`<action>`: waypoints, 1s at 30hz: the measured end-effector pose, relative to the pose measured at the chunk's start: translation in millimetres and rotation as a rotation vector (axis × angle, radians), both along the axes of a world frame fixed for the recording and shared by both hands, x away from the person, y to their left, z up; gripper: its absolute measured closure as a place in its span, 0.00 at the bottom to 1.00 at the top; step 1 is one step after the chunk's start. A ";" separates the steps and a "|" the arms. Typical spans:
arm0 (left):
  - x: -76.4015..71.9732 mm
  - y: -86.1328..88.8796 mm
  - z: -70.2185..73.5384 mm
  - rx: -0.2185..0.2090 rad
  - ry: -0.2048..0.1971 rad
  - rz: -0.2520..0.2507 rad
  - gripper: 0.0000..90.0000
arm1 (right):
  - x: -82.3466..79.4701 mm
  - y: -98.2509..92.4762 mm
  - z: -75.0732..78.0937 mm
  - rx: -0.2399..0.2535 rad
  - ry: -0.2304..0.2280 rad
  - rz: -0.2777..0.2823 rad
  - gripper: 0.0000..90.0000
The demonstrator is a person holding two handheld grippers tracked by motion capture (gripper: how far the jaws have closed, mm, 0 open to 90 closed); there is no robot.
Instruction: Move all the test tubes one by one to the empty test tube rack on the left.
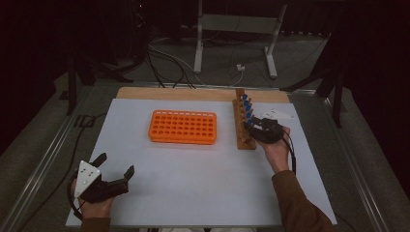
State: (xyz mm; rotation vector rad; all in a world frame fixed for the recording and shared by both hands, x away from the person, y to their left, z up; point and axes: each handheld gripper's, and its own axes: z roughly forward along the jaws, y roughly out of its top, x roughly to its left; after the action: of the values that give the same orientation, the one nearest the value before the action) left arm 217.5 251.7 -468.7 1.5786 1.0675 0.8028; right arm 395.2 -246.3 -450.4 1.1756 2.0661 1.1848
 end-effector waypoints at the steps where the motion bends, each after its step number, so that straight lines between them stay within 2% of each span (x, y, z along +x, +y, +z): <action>1: 0.0 0.0 0.0 0.000 0.000 0.000 0.01 | 0.0 0.0 0.0 0.000 0.000 0.000 0.66; 5: 0.4 0.2 -0.6 0.000 0.004 0.001 0.01 | 3.2 2.9 -4.1 0.006 0.007 -0.005 0.73; 7: 0.2 0.3 -0.5 0.000 0.003 0.002 0.01 | 5.0 4.4 -6.8 -0.005 0.011 -0.009 0.79; 10: 0.3 0.5 -0.6 -0.001 0.002 0.002 0.01 | 5.0 5.8 -9.1 -0.023 0.016 -0.015 0.83; 22: 3.7 -1.7 -3.4 0.014 0.020 0.003 0.01 | 7.0 5.2 -9.6 -0.006 0.022 -0.022 0.85; 25: 5.3 -3.0 -4.3 -0.002 0.031 0.004 0.01 | 6.5 4.7 -8.2 0.002 0.018 -0.016 0.85; 27: 7.2 -4.0 -4.7 0.001 0.039 0.003 0.01 | 5.9 3.7 -6.3 0.007 0.013 -0.010 0.85; 30: 9.0 -6.6 -3.5 0.006 0.033 0.012 0.01 | 4.9 1.5 -3.4 0.020 0.009 -0.010 0.85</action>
State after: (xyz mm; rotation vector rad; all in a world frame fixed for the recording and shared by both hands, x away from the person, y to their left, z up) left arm 226.4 245.1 -472.3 1.5962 1.1000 0.7912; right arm 400.0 -244.7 -453.9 1.2012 2.0574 1.2003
